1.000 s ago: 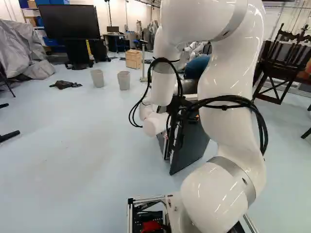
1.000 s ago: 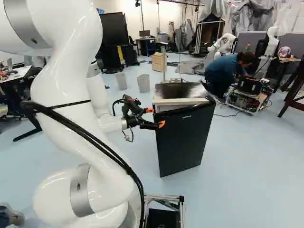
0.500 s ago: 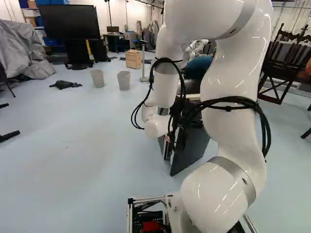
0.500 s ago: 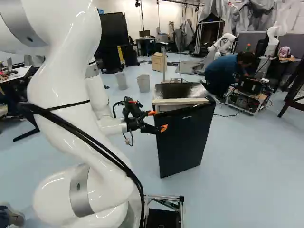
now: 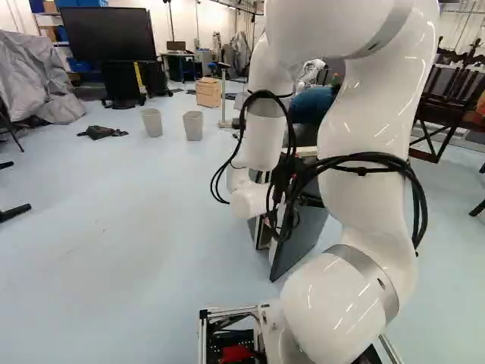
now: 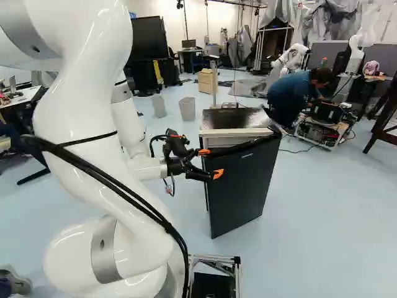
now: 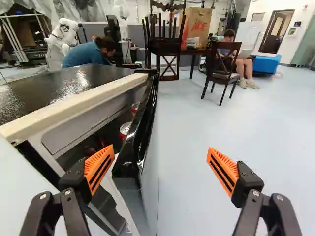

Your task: Grab a drink from the fridge

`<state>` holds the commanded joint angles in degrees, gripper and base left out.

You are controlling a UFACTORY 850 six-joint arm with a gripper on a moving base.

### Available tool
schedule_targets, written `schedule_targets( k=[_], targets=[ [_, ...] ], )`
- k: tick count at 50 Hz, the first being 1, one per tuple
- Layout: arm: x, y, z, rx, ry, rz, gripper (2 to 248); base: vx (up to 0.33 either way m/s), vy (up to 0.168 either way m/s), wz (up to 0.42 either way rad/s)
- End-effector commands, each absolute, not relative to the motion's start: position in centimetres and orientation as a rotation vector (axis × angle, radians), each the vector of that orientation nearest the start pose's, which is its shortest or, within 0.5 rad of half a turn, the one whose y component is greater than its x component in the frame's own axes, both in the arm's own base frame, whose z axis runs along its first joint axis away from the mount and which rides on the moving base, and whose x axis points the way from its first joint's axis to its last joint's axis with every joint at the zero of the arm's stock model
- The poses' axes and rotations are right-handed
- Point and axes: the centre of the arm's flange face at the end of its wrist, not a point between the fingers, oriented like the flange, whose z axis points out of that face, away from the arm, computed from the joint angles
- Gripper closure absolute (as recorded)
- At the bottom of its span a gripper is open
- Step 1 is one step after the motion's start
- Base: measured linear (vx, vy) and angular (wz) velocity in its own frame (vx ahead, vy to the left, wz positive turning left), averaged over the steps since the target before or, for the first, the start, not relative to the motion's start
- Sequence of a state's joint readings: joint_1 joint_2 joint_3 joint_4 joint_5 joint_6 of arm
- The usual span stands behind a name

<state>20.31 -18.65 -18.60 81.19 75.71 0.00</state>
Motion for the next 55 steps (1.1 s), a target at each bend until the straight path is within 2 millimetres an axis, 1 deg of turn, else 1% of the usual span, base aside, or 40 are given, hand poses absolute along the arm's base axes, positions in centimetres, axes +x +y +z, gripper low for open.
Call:
schedule_targets(
  k=[21,55],
  targets=[
    [28.5,0.2,28.5,1.733,-1.110,1.333,3,0.000,0.000,0.000],
    [26.7,-3.1,28.5,1.563,-1.251,1.193,3,0.000,0.000,0.000]
  ],
)
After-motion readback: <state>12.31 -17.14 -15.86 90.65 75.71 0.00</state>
